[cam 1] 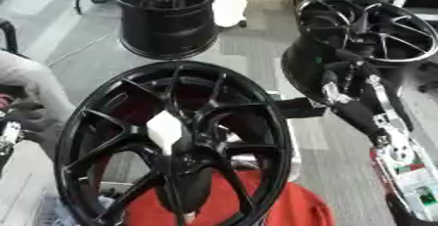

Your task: Pull the pin out of the wheel hub.

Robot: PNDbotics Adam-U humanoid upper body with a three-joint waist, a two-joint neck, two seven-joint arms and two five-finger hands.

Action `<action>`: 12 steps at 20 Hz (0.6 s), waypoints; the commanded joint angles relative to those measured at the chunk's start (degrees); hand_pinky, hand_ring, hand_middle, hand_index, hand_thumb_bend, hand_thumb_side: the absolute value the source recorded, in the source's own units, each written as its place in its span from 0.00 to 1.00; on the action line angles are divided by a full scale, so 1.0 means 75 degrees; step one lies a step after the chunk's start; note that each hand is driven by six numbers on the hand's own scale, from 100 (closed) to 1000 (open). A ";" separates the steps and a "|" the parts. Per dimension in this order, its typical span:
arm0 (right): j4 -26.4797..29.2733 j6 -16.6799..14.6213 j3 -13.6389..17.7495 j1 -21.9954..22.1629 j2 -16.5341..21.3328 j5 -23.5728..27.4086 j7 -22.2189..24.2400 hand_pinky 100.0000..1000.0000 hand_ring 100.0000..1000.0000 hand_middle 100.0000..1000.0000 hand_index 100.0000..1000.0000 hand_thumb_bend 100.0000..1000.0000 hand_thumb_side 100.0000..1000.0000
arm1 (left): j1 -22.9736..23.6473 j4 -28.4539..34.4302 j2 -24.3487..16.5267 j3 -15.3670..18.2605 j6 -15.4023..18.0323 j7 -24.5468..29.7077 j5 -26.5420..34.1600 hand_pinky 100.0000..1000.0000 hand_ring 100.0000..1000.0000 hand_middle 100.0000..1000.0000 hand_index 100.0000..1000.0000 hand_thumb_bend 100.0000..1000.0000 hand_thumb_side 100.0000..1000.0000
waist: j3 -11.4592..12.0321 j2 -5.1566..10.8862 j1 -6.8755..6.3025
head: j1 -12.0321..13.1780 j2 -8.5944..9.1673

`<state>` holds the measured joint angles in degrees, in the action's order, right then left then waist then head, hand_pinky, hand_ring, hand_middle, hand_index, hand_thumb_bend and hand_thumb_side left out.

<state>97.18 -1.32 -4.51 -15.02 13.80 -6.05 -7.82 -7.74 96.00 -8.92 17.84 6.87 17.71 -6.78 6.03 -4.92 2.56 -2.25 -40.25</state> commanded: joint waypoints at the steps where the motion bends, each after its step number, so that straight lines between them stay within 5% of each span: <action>1: 0.0121 -0.0026 -0.0040 -0.0024 0.0013 0.0064 0.0070 0.61 0.59 0.66 0.89 0.00 0.23 | -0.0115 0.0139 -0.0049 -0.0011 0.0009 0.0023 0.0013 0.48 0.55 0.58 0.77 0.00 0.69 | 0.0016 0.0048 -0.0026 | 0.0012 0.0054; 12: 0.0067 0.0019 -0.0042 0.0049 0.0015 0.0008 0.0164 0.61 0.59 0.66 0.89 0.00 0.24 | -0.0134 0.0152 -0.0064 0.0001 0.0031 0.0006 0.0025 0.48 0.55 0.58 0.77 0.00 0.69 | 0.0016 0.0034 -0.0052 | 0.0013 0.0035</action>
<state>96.98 -1.12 -4.99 -14.08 13.35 -5.98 -6.75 -8.03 96.00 -8.92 17.84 6.90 17.72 -6.77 6.21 -5.15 2.48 -2.21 -40.25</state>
